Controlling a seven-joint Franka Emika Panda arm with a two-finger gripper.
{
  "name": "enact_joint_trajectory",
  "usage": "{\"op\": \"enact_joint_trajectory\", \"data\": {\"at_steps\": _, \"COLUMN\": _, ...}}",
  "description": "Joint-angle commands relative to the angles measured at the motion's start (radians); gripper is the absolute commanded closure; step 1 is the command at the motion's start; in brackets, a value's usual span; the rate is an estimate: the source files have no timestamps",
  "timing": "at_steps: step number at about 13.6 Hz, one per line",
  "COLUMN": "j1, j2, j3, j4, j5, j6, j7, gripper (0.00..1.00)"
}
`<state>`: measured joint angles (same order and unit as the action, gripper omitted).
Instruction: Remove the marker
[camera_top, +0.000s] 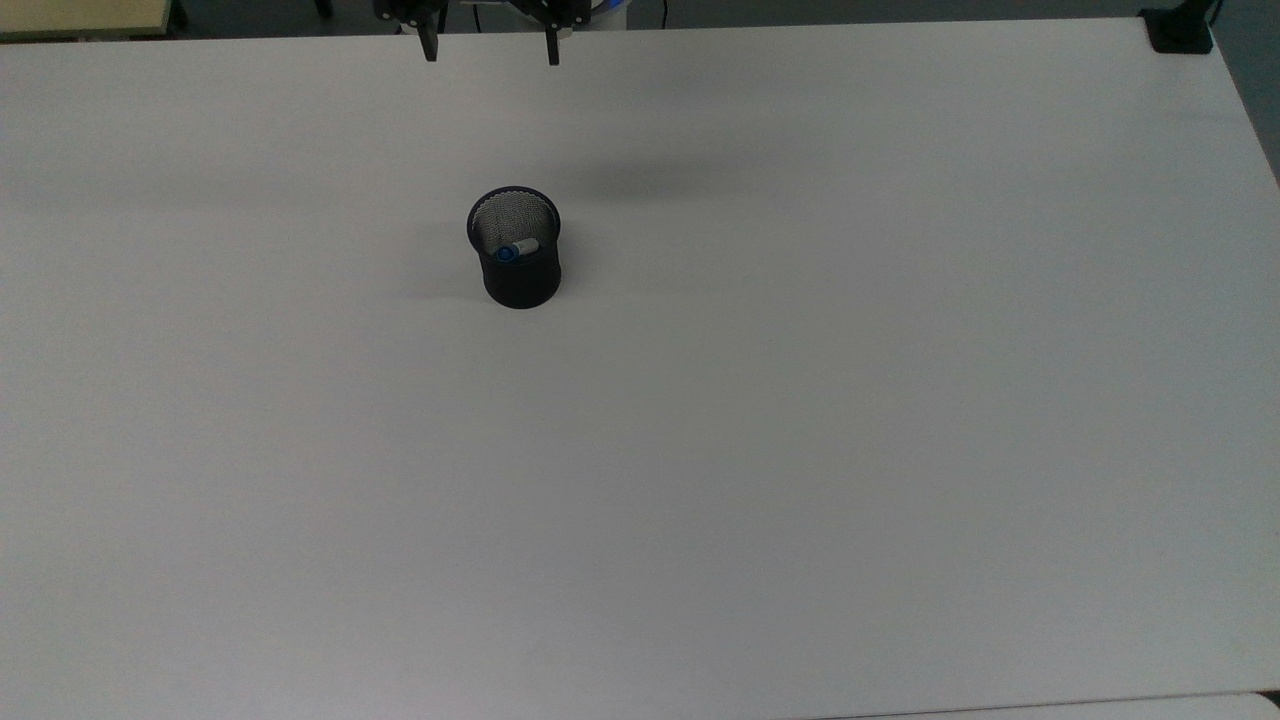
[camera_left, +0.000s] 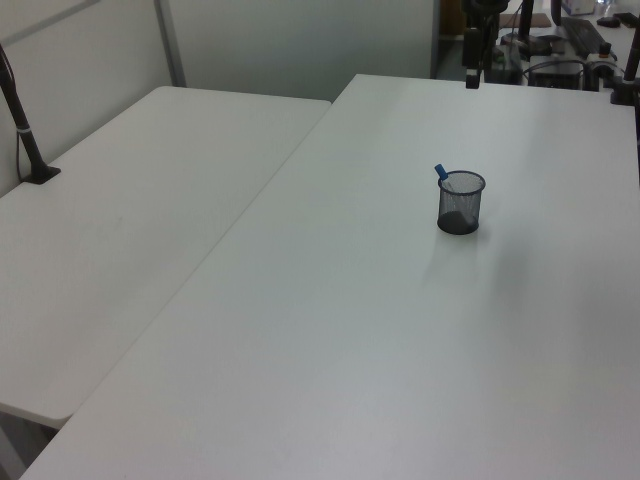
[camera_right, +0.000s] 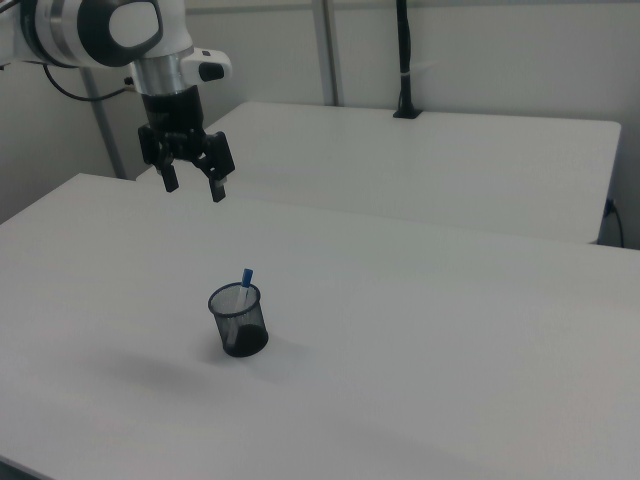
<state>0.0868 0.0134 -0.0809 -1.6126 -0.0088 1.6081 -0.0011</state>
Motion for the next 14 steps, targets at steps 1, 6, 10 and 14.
{"op": "enact_joint_trajectory", "data": {"at_steps": 1, "j1": 0.019, "j2": -0.003, "j3": -0.013, "j4": 0.005, "j5": -0.013, "j6": -0.019, "j7": -0.025, "gripper": 0.00}}
{"op": "enact_joint_trajectory", "data": {"at_steps": 6, "j1": 0.019, "j2": 0.000, "j3": -0.013, "j4": 0.005, "j5": -0.013, "j6": -0.019, "j7": -0.025, "gripper": 0.00}}
{"op": "enact_joint_trajectory", "data": {"at_steps": 10, "j1": 0.017, "j2": 0.002, "j3": -0.013, "j4": 0.005, "j5": -0.017, "j6": -0.017, "j7": -0.025, "gripper": 0.00}}
{"op": "enact_joint_trajectory", "data": {"at_steps": 14, "j1": 0.004, "j2": 0.025, "j3": -0.020, "j4": 0.002, "j5": -0.053, "j6": -0.005, "j7": -0.033, "gripper": 0.00}}
